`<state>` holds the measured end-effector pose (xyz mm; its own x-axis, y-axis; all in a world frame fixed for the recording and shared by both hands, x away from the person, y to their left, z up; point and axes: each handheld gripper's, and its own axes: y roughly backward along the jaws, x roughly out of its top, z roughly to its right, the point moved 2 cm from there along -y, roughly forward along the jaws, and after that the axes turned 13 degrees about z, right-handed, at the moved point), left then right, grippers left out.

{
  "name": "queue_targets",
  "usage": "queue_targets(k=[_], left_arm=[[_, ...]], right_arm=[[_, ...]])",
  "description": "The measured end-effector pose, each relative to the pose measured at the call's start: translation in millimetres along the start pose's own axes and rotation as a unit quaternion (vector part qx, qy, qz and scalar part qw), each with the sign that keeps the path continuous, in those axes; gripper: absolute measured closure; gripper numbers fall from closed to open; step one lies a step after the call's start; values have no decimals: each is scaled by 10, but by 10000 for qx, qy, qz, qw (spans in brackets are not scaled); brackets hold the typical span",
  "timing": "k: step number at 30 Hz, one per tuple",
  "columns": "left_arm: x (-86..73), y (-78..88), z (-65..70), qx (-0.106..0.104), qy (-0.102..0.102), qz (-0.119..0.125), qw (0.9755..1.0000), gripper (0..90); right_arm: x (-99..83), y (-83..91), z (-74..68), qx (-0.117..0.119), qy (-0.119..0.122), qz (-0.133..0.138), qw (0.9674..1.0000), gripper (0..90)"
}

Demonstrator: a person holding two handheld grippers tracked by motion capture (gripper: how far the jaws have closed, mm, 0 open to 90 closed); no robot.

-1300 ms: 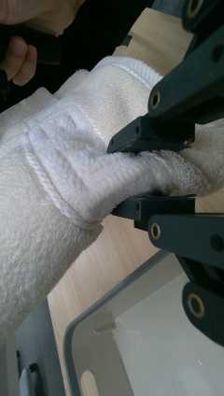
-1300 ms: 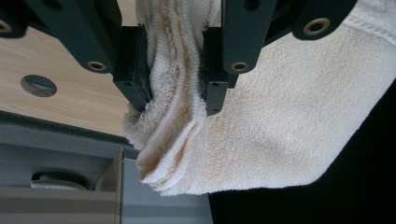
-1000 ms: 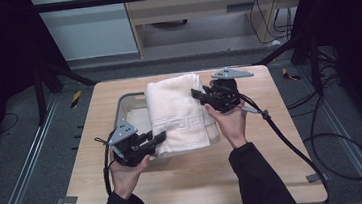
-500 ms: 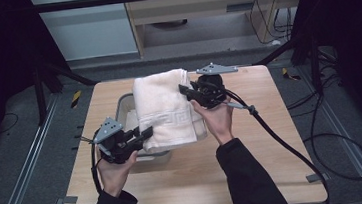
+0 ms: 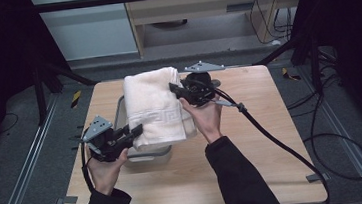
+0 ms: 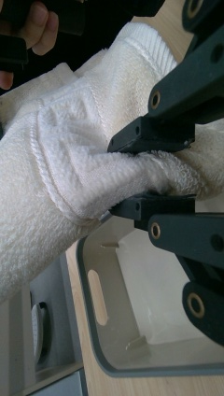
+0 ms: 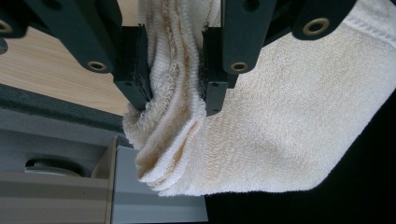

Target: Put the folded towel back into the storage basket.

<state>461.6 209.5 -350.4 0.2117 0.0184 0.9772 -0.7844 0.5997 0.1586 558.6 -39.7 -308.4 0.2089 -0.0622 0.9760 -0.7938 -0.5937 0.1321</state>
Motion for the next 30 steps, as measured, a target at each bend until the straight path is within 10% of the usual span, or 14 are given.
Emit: queue_targets(k=[30], left_arm=[[-29,141,-437,373,47,-240,9990,703]], right_arm=[[-127,-455,-283,51,6,-83,10000,678]])
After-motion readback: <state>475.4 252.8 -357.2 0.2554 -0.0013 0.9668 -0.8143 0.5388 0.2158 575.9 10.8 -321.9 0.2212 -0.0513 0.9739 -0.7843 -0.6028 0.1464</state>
